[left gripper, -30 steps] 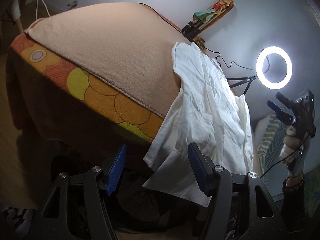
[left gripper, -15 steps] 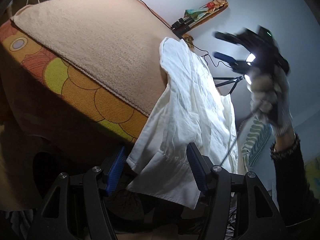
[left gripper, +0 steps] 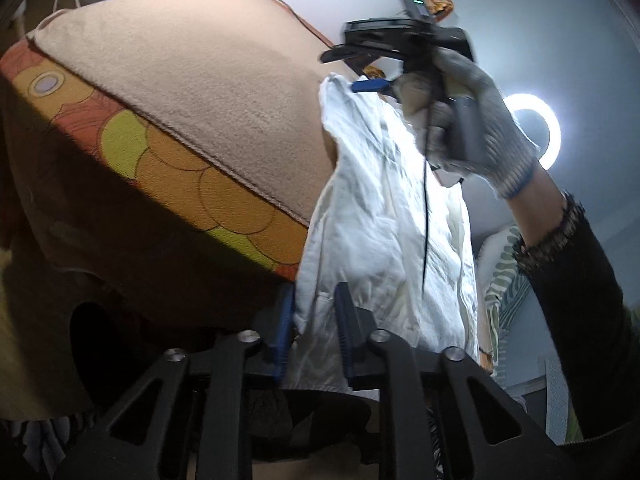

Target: Fold small clothes

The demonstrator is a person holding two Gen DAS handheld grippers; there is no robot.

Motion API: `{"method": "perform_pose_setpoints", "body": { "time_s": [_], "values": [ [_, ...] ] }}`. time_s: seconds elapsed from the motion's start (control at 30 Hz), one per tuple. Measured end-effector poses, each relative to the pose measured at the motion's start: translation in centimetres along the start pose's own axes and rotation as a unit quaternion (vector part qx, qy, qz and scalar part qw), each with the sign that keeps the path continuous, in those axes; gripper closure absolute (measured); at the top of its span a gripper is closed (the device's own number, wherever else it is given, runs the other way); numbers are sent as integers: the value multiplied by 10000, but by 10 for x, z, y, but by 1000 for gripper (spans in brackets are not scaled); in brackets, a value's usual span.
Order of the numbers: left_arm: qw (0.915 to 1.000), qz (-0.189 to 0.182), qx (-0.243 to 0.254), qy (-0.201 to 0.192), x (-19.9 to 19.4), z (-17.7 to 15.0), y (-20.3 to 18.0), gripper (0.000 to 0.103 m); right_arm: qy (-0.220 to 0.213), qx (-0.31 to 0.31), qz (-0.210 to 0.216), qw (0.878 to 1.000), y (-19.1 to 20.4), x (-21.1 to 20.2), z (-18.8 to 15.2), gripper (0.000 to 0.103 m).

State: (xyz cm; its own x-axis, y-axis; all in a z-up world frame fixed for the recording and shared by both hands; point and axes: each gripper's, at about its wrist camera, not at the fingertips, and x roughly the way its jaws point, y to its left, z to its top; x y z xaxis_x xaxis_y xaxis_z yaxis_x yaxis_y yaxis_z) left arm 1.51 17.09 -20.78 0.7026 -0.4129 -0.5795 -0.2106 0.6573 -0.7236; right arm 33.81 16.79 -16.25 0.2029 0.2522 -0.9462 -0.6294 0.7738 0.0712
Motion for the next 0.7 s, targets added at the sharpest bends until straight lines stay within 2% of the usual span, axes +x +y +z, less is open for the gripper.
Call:
{"method": "perform_pose_setpoints", "body": {
  "time_s": [0.17,0.23,0.3,0.4,0.5,0.7],
  "values": [
    [9996,-196,158,-88,-6,1,-7,97,168,-152,-206,9995,1,11,1,37],
    [9993,-242,269,-126,-8,2,-11,97,162,-203,-342,9991,-1,11,1,47],
    [9987,-298,403,-133,-9,3,-18,97,158,-174,-384,9990,-5,8,-1,64],
    [9974,-328,627,-123,-9,4,-29,98,158,6,-188,9997,-20,3,-2,80],
    [9961,-371,798,-98,-9,4,-38,98,132,96,7,9999,-28,-5,-7,92],
    [9926,-440,1128,-20,-7,6,-55,98,-109,212,322,9992,-50,-30,-17,98]
  ]
}}
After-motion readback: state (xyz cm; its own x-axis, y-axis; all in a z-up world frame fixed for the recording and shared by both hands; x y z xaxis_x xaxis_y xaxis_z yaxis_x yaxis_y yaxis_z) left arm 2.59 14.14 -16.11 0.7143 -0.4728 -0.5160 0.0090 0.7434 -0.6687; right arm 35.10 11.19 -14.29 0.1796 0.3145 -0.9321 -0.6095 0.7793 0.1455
